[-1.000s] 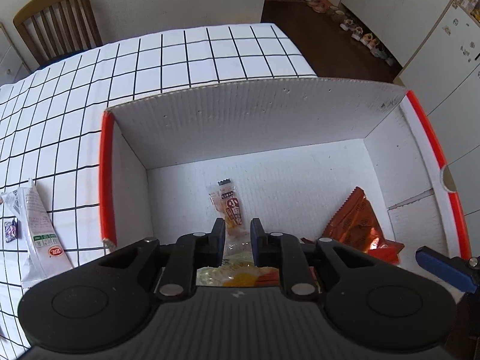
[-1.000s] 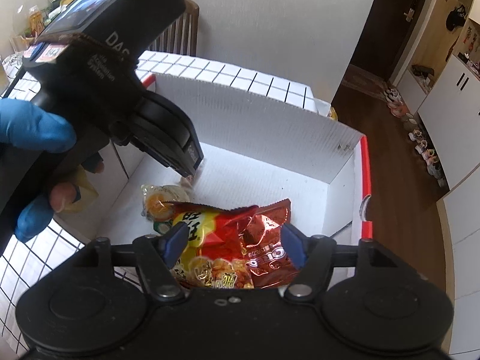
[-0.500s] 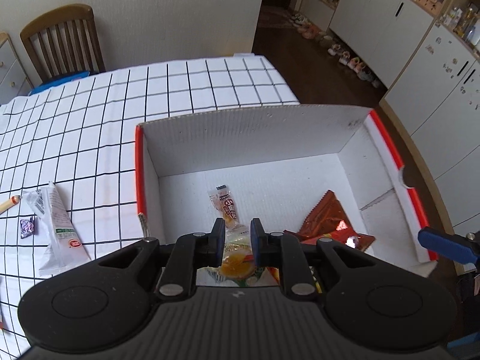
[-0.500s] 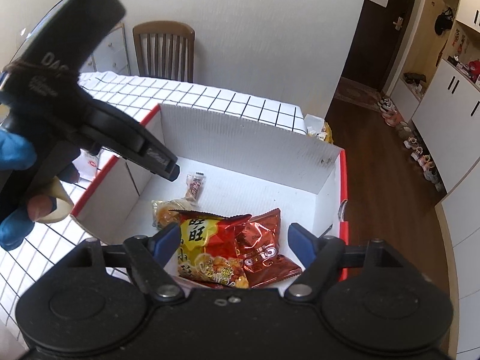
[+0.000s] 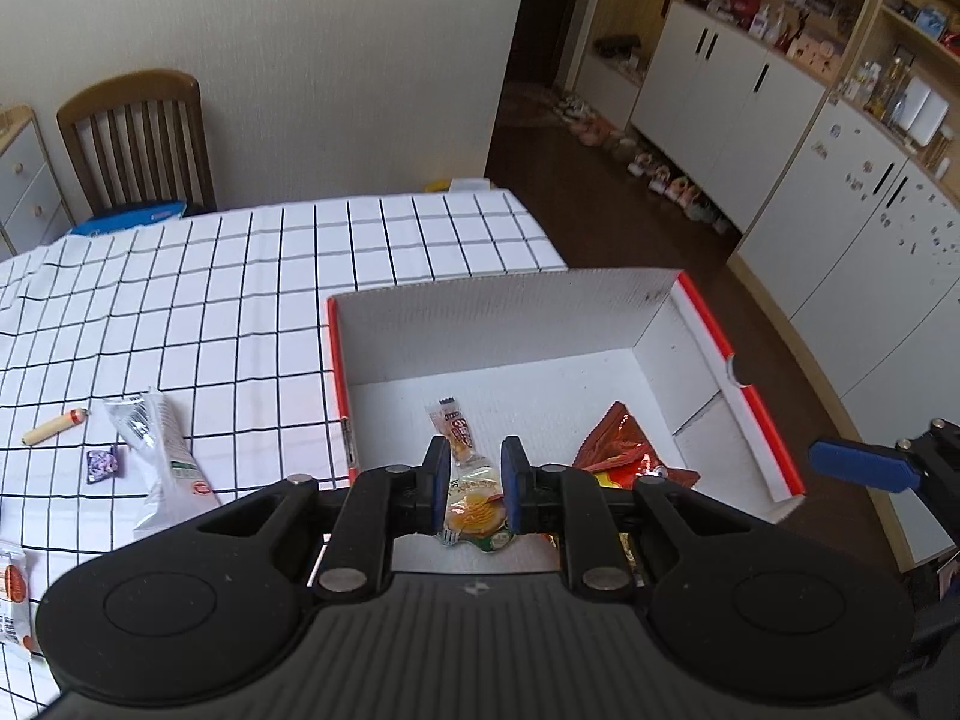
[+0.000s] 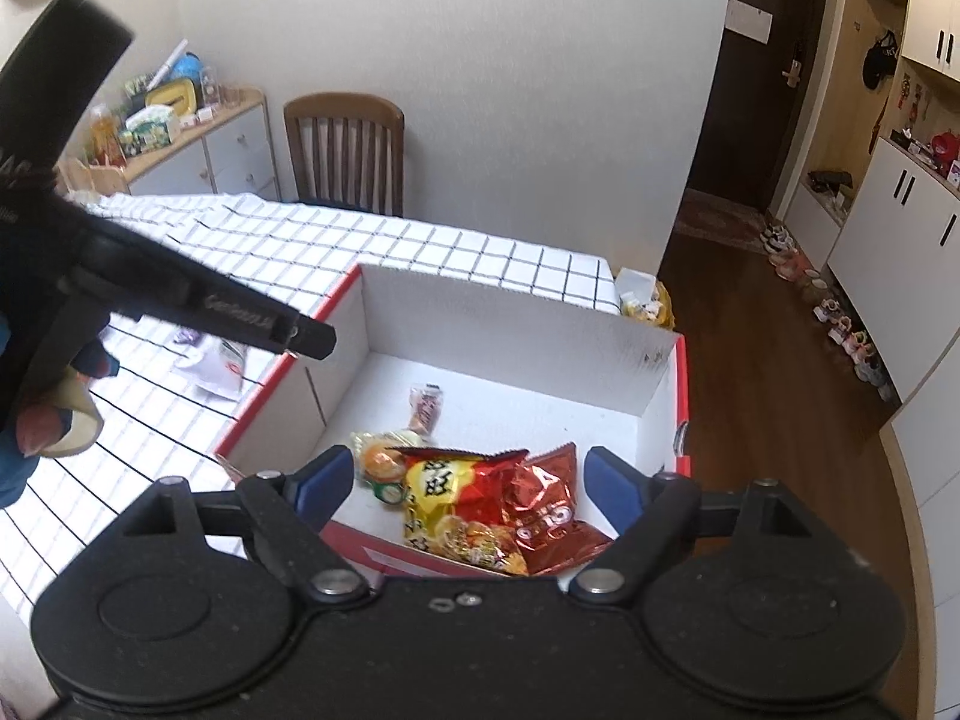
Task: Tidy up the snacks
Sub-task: 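Withdraw both tools from the box back toward the remaining snacks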
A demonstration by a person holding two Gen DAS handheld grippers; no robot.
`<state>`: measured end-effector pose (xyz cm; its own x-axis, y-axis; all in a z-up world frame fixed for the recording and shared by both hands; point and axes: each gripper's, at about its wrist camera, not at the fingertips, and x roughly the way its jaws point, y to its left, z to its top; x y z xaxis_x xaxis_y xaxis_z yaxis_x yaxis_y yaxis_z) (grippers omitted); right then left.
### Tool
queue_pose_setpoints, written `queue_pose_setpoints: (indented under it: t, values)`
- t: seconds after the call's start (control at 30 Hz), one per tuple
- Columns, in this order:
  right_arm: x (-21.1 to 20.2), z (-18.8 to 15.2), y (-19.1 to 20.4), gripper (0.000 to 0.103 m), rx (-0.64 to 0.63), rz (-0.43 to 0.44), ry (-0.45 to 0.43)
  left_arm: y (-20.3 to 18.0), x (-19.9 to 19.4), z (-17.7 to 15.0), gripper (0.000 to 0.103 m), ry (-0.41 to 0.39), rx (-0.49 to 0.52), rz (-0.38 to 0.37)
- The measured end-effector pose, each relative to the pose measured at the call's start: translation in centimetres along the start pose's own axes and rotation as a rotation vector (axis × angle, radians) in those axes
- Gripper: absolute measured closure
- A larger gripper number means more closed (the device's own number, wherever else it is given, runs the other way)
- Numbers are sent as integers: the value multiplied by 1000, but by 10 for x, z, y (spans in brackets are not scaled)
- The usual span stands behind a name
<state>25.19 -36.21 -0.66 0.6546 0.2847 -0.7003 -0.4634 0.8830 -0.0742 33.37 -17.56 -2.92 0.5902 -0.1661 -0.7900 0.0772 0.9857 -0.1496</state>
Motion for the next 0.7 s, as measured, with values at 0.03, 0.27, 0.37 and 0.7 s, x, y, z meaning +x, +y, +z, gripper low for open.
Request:
queue_pose_setpoints:
  t: [0.03,0.27,0.37,0.7]
  values:
    - [-3,1,1,19,2,4,-7,2,-5,-2,86,-7,-1,-7]
    - [-22,4,7,17,18,37,-70,12,-41,-19,86,-66,0,-26]
    - [-30,6,10,16,25,49,-99,19,-54,-27,86,-87,-7,-31]
    - [-48,10,37,13,18,97,-159,54,-95,-56,86,-150,-60,-34]
